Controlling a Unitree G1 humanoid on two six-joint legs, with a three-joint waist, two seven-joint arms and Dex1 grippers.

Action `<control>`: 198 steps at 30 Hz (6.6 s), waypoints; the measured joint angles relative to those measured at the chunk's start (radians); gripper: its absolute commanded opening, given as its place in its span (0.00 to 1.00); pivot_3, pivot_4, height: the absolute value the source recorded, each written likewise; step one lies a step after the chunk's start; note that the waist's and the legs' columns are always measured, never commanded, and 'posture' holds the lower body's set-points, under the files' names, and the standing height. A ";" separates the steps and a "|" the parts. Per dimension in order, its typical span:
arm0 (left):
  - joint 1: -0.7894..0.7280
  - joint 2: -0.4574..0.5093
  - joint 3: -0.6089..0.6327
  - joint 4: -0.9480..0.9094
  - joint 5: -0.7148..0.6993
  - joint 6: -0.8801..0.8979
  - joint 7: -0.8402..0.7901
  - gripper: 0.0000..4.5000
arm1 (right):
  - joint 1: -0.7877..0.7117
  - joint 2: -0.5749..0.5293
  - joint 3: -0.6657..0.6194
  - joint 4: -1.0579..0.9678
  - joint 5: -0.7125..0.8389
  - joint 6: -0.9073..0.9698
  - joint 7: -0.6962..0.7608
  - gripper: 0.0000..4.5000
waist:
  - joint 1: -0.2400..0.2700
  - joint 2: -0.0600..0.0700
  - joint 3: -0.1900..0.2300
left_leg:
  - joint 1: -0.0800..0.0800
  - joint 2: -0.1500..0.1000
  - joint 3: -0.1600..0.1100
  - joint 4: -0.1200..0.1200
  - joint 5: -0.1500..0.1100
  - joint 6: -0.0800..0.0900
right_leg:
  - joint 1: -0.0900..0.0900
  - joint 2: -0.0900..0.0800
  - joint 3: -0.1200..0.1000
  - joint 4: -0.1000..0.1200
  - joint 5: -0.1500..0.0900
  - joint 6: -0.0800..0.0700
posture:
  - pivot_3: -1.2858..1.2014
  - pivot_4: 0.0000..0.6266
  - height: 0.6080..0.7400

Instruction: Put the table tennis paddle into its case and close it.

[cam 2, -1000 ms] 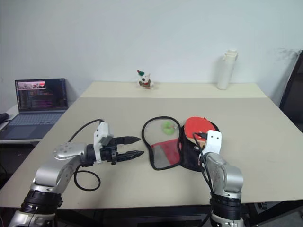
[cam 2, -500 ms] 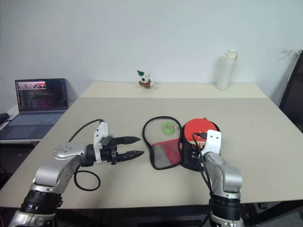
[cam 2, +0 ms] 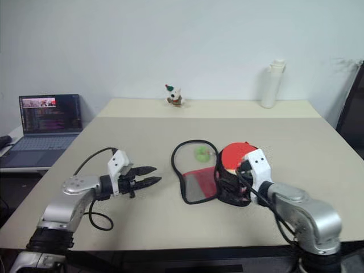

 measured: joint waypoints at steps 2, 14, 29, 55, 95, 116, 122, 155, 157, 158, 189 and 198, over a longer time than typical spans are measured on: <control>-0.036 -0.017 -0.012 0.060 0.022 -0.026 0.001 0.07 | -0.002 -0.067 -0.022 -0.010 0.057 -0.010 0.073 0.93 | 0.002 0.000 0.000 | 0.000 0.000 0.000 0.000 0.000 0.000 | 0.000 0.000 0.000 -0.001 0.000 0.000 | 0.52 0.24 1.00; -0.247 -0.137 -0.096 0.444 0.158 -0.156 0.020 0.01 | 0.005 -0.147 -0.058 -0.003 0.142 -0.062 0.128 0.93 | 0.009 -0.001 0.000 | 0.000 0.000 0.001 0.000 0.000 0.000 | 0.001 0.000 0.000 0.000 0.000 0.000 | 0.52 0.24 1.00; -0.499 -0.326 -0.127 0.899 0.258 -0.303 0.028 0.01 | 0.046 -0.194 -0.089 -0.004 0.182 -0.080 0.104 0.93 | 0.025 -0.002 0.001 | -0.002 -0.001 0.000 0.001 0.000 0.000 | 0.000 0.000 -0.001 -0.001 0.000 0.001 | 0.52 0.24 1.00; -0.807 -0.625 -0.134 1.024 0.320 -0.406 -0.009 0.01 | 0.316 -0.450 -0.461 0.103 0.212 -0.147 0.181 0.93 | 0.021 -0.004 0.002 | -0.005 -0.003 0.002 0.002 0.000 0.000 | -0.002 0.004 -0.001 -0.001 0.000 0.001 | 0.52 0.24 1.00; -0.101 -0.143 0.024 -0.172 -0.073 0.191 -0.117 0.00 | -0.141 -0.114 0.061 0.838 -0.171 -0.348 0.085 0.88 | 0.021 -0.001 0.000 | -0.006 -0.001 0.001 0.004 0.000 0.000 | -0.006 0.000 0.002 0.004 0.004 -0.004 | 0.52 0.24 1.00; -0.028 -0.032 0.002 -0.248 -0.149 0.250 -0.215 0.00 | -0.262 -0.039 0.143 0.982 -0.214 -0.371 0.199 0.00 | -0.011 -0.002 0.000 | 0.006 0.001 0.003 0.003 0.000 0.000 | 0.004 0.002 0.003 0.004 0.004 -0.004 | 0.52 0.24 1.00; 0.034 -0.002 -0.006 -0.293 -0.172 0.271 -0.224 0.00 | -0.311 -0.002 0.214 0.999 -0.216 -0.371 0.290 0.00 | -0.017 -0.002 0.000 | 0.004 0.003 0.003 0.001 0.000 0.000 | 0.001 0.004 0.004 0.004 0.004 -0.005 | 0.52 0.24 1.00; 0.177 0.094 -0.011 -0.387 -0.223 0.254 -0.305 0.00 | 0.049 -0.038 0.070 0.343 -0.012 0.091 0.156 0.00 | 0.000 -0.002 0.000 | 0.001 0.000 0.001 0.000 0.000 0.000 | 0.001 0.000 0.001 0.001 0.000 -0.001 | 0.52 0.24 1.00; 0.177 0.094 -0.011 -0.382 -0.223 0.250 -0.305 0.00 | 0.049 -0.051 0.070 0.350 -0.006 0.088 0.160 0.00 | 0.001 -0.002 0.000 | 0.001 0.000 0.000 0.001 0.000 0.000 | 0.002 0.000 0.001 0.001 0.000 -0.001 | 0.52 0.24 1.00; 0.177 0.094 -0.012 -0.380 -0.222 0.249 -0.305 0.00 | 0.047 -0.052 0.070 0.355 -0.004 0.087 0.161 0.00 | 0.001 -0.002 0.000 | 0.002 0.000 0.000 0.001 0.000 0.000 | 0.002 0.000 0.001 0.001 0.000 -0.001 | 0.52 0.24 1.00; 0.091 0.002 0.006 -0.250 -0.202 0.224 -0.083 0.09 | 0.089 -0.142 -0.066 0.102 0.218 -0.052 0.212 1.00 | 0.018 -0.002 0.000 | 0.003 0.001 0.000 0.001 0.000 0.000 | 0.003 0.002 0.000 0.000 0.000 0.000 | 0.52 0.24 1.00; -0.011 -0.031 0.022 -0.132 -0.131 0.206 0.054 0.77 | -0.099 -0.009 0.108 0.274 0.100 -0.220 0.129 1.00 | 0.019 -0.002 0.000 | 0.002 0.000 0.000 0.002 0.000 0.000 | 0.002 0.001 0.000 0.001 0.000 0.000 | 0.52 0.24 1.00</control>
